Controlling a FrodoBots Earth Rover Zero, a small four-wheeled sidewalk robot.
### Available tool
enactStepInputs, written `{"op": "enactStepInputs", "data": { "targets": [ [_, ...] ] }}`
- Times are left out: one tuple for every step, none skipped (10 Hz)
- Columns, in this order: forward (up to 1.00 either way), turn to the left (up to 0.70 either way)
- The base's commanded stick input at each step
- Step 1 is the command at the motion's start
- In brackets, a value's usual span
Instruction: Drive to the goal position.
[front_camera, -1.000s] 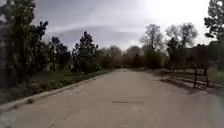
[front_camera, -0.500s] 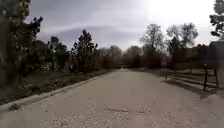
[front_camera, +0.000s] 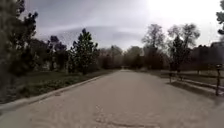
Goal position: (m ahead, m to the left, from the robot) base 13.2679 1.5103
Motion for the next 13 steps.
{"op": "enactStepInputs", "data": {
  "targets": [
    [0.7, -0.24],
    [0.7, -0.35],
    [0.7, -0.35],
    [0.7, -0.35],
    [0.7, -0.01],
    [0.7, 0.0],
    [0.7, 0.0],
    [0.7, 0.0],
    [0.7, 0.0],
    [0.7, 0.0],
    [0.7, 0.0],
    [0.7, 0.0],
    [0.7, 0.0]
  ]
}}
